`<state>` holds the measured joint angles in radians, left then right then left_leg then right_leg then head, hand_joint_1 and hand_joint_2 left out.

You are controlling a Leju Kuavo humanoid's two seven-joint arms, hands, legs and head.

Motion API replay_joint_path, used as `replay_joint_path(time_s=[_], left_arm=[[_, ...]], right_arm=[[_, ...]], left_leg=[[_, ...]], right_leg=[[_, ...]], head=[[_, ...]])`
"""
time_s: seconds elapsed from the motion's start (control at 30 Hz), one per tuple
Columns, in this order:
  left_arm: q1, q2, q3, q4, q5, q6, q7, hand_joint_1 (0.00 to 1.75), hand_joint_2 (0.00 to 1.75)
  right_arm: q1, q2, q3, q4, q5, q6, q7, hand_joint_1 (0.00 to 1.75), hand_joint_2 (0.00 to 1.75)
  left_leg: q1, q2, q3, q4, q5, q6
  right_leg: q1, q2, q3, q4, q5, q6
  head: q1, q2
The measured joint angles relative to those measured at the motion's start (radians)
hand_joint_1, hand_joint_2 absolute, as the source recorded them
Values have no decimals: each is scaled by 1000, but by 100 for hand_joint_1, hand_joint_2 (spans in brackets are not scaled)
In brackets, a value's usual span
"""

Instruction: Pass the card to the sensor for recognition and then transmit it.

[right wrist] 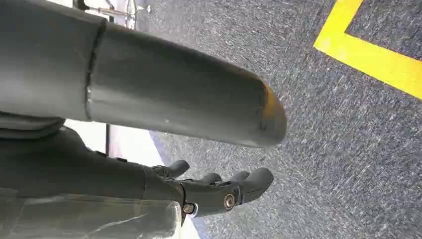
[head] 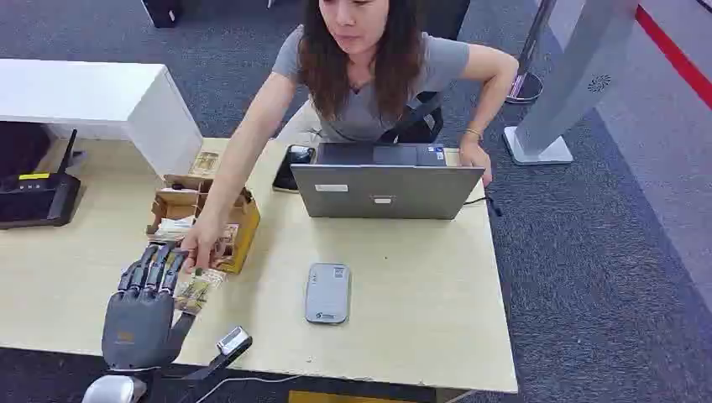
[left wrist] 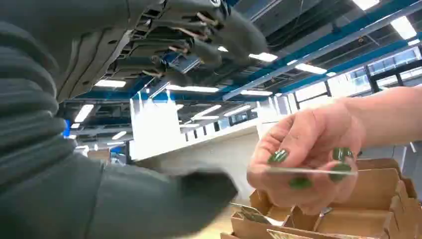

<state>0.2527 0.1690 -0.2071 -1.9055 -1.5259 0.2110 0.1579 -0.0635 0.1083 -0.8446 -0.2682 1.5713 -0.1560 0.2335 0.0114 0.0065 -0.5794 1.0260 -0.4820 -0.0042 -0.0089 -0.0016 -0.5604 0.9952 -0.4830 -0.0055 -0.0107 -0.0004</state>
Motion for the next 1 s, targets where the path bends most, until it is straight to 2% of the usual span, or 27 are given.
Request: replay_joint_path(time_s=[0.93, 1.0], left_arm=[[-11, 17, -26, -1, 0, -9, 18, 175, 175], [-19, 21, -29, -1, 0, -9, 38, 175, 175]], right_arm=[[0, 0, 0, 0, 0, 3, -3, 0, 0], [0, 0, 3, 0, 0, 3, -4, 0, 0]], left_leg=[[0, 0, 0, 0, 0, 0], [0, 0, 0, 0, 0, 0]], right_leg=[[0, 0, 0, 0, 0, 0], [0, 0, 0, 0, 0, 0]], head=[[0, 0], [0, 0]])
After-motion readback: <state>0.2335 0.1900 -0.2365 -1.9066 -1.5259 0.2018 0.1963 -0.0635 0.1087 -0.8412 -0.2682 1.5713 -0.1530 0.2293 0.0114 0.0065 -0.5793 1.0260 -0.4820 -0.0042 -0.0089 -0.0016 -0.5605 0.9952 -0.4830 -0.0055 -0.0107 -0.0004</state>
